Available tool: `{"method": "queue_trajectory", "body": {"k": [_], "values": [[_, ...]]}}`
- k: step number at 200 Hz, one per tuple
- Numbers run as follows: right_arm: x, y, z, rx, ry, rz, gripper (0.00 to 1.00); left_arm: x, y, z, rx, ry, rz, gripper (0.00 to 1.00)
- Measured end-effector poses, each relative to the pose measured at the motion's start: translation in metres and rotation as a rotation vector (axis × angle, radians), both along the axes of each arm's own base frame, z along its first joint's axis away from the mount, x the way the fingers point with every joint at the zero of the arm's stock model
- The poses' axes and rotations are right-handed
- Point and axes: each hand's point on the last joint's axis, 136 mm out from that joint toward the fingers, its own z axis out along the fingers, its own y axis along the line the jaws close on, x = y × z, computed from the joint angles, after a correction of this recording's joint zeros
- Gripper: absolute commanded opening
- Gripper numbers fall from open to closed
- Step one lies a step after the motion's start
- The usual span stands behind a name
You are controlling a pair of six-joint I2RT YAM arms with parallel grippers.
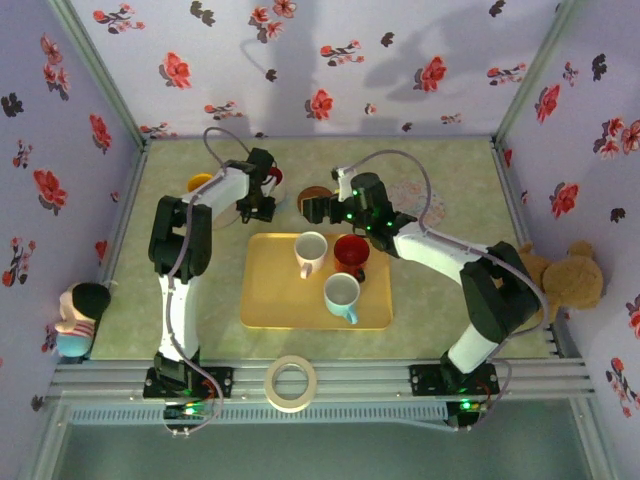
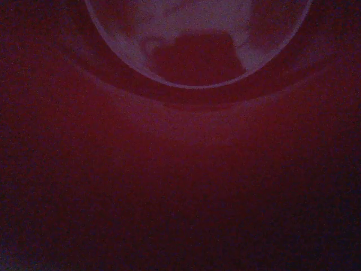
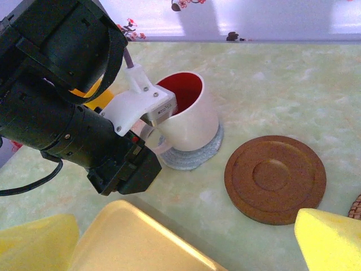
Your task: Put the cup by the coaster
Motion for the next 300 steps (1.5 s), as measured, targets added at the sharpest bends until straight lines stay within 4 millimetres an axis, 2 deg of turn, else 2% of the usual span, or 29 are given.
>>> {"method": "queue_trajectory", "body": {"k": [57,92,142,239,300], "values": [[-0.001,0.002,-0.003,0.000,0.008,0.010,0.99,0.000,0.001,0.001,0.001,0.001,0.002,0.33],[-0.001,0.002,-0.002,0.002,0.005,0.011,0.99,-0.001,0.001,0.011,-0.004,-0.014,0.002,0.36],[0.000,0.002,-0.001,0.005,0.001,0.011,0.99,-0.005,0.005,0.034,-0.010,-0.052,0.012,0.48],[-0.001,0.002,0.000,0.010,-0.007,0.011,0.99,-0.004,0.005,0.081,-0.053,-0.146,0.035,0.59],[-0.009,-0.004,0.017,0.031,-0.038,0.010,0.99,-0.009,0.004,0.129,-0.122,-0.233,0.049,0.72]]}}
